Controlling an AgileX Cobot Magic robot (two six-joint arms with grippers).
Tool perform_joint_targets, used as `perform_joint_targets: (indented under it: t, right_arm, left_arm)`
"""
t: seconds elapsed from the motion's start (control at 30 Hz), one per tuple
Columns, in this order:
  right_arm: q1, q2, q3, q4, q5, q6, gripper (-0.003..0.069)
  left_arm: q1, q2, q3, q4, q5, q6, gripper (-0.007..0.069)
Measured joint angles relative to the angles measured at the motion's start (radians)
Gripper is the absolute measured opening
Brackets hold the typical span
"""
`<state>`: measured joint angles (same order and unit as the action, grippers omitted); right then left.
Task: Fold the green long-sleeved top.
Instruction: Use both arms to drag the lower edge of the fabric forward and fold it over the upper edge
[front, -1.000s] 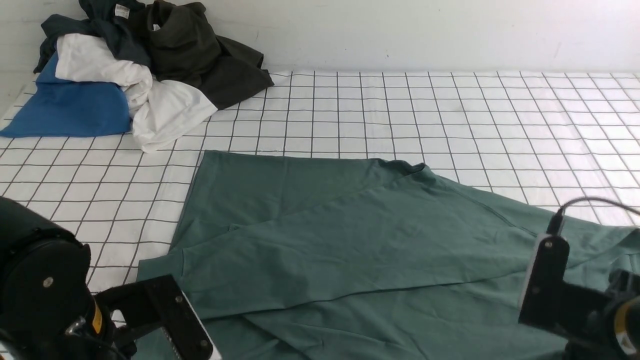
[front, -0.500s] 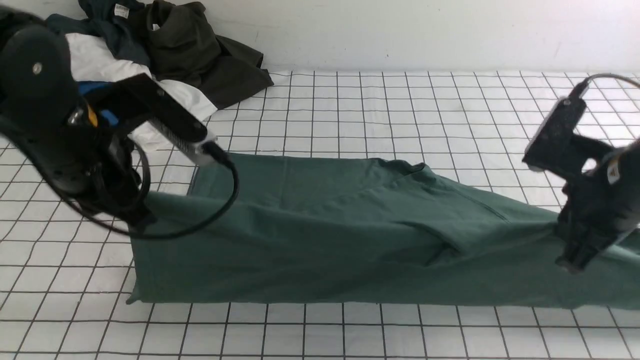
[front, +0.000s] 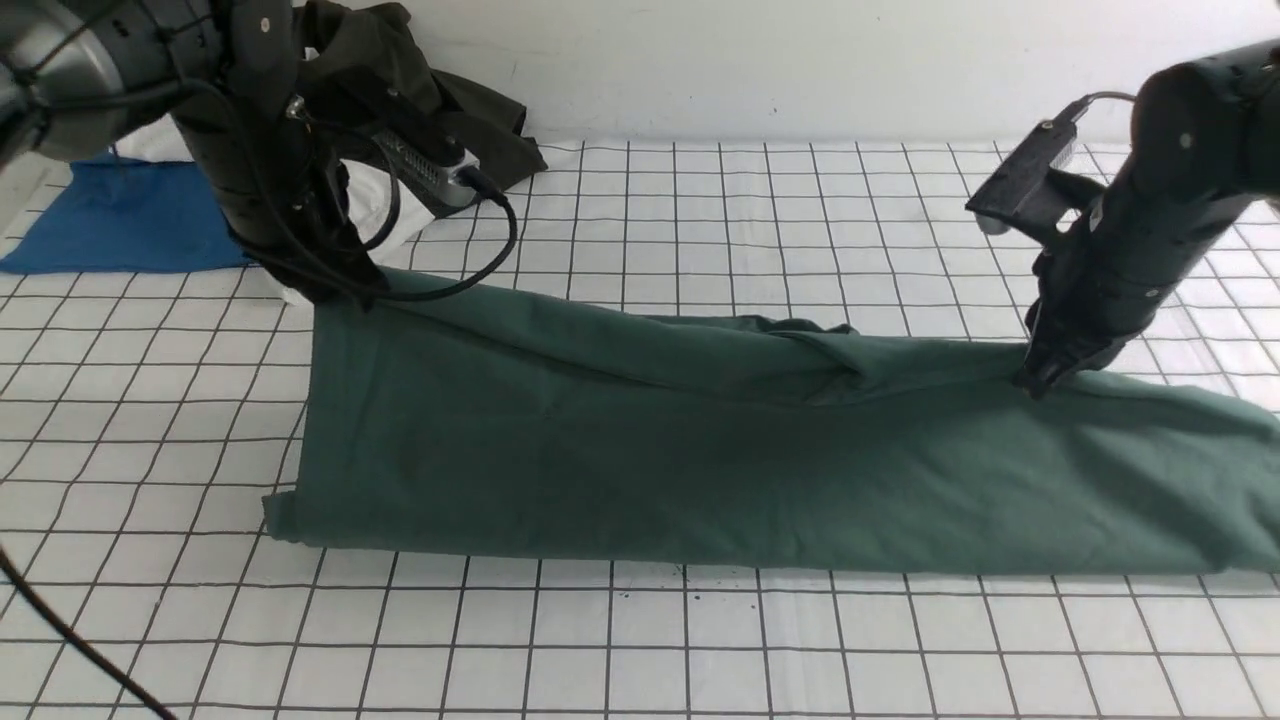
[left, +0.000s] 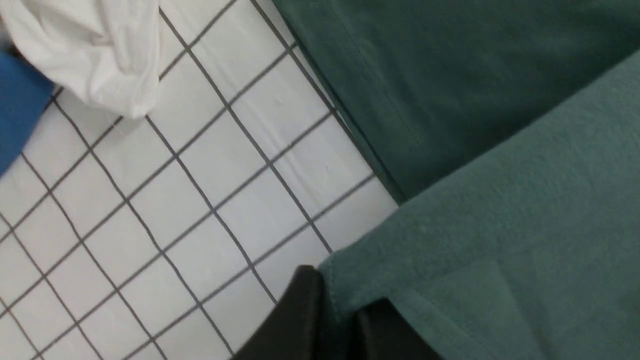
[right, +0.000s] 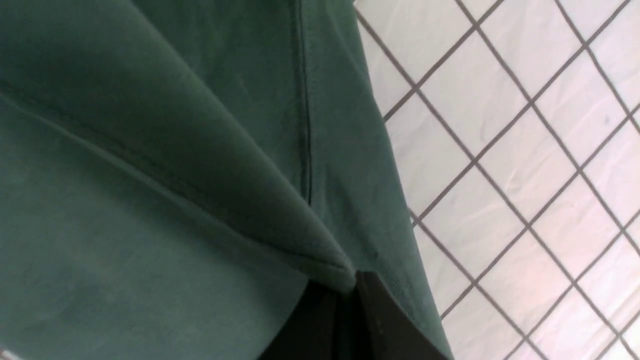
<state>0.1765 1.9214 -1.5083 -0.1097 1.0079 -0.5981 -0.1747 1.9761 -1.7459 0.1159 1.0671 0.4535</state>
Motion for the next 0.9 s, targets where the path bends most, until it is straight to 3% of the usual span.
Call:
perform_joint_targets:
  t: [0.23,0.33,0.43,0.6,0.73,0.9]
  right_arm:
    - [-0.031,0.109,-0.060,0.015,-0.056,0.053,0.0029]
    - [-0.051,0.121,-0.060,0.019,-0.106,0.107,0.0079]
    - [-0.063,0.122,-0.061,0.012,-0.140,0.145,0.0136]
    - [-0.080,0.123,-0.088,-0.011,-0.165,0.277,0.0311]
    - [-0.076,0.108,-0.125,0.056,-0.080,0.312,0.0349]
    - [-0.039,0.090,-0.133,0.247,0.018,0.255,0.0339]
  left_arm:
    - [0.021,0.144,-0.094,-0.006,-0.059,-0.012,0.0035]
    - [0.026,0.173,-0.101,-0.008,-0.091,-0.022,0.0069]
    - [0.029,0.181,-0.102,-0.004,-0.110,-0.028,0.0119]
    - [0.033,0.184,-0.106,0.032,-0.131,-0.105,0.0325]
    - [0.033,0.181,-0.153,0.056,-0.070,-0.204,0.0450]
    - [0.033,0.169,-0.226,0.017,0.052,-0.251,0.0465]
